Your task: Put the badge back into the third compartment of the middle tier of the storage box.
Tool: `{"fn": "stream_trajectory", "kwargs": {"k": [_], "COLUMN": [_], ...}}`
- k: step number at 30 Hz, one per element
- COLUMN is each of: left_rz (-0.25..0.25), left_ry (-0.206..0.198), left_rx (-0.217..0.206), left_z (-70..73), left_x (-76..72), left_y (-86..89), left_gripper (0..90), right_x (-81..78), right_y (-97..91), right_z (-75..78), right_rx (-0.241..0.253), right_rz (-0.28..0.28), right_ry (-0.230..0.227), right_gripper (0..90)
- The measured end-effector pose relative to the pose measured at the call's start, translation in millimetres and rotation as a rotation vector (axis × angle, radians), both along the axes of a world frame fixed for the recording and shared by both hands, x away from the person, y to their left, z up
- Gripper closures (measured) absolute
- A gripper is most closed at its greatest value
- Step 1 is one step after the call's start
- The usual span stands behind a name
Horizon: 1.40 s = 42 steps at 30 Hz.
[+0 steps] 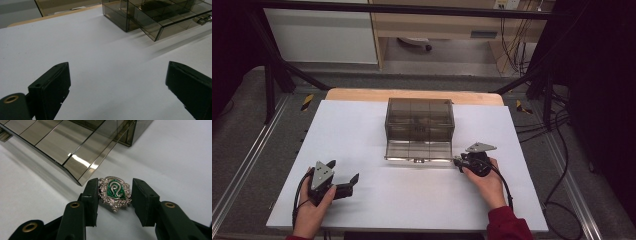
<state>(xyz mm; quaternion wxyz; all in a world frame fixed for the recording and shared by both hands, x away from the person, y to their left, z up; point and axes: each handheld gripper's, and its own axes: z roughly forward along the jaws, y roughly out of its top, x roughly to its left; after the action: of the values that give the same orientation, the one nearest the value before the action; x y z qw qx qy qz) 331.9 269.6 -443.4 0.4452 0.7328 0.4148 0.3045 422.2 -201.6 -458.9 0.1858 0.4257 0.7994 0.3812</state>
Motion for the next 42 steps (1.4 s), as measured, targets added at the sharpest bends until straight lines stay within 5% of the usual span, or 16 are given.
{"fn": "stream_trajectory", "kwargs": {"k": [22,32,42], "left_rz": [-0.008,-0.006,-0.006], "left_ry": [-0.004,-0.002,-0.003], "left_rx": [0.000,0.002,0.001], "left_z": [1.0,0.9,1.0], "left_x": [-0.9,-0.6,-0.7], "left_y": [0.1,0.2,0.2], "left_gripper": [6.7,6.7,6.7], "right_x": [-4.4,-5.0,-4.3], "right_y": [-8.2,-12.6,-12.8], "right_z": [9.4,11.0,4.3], "right_rx": [0.060,0.040,-0.007], "right_rz": [-0.048,-0.082,-0.093], "right_ry": [-0.045,-0.079,-0.064], "right_gripper": [80.0,87.3,86.6]}}
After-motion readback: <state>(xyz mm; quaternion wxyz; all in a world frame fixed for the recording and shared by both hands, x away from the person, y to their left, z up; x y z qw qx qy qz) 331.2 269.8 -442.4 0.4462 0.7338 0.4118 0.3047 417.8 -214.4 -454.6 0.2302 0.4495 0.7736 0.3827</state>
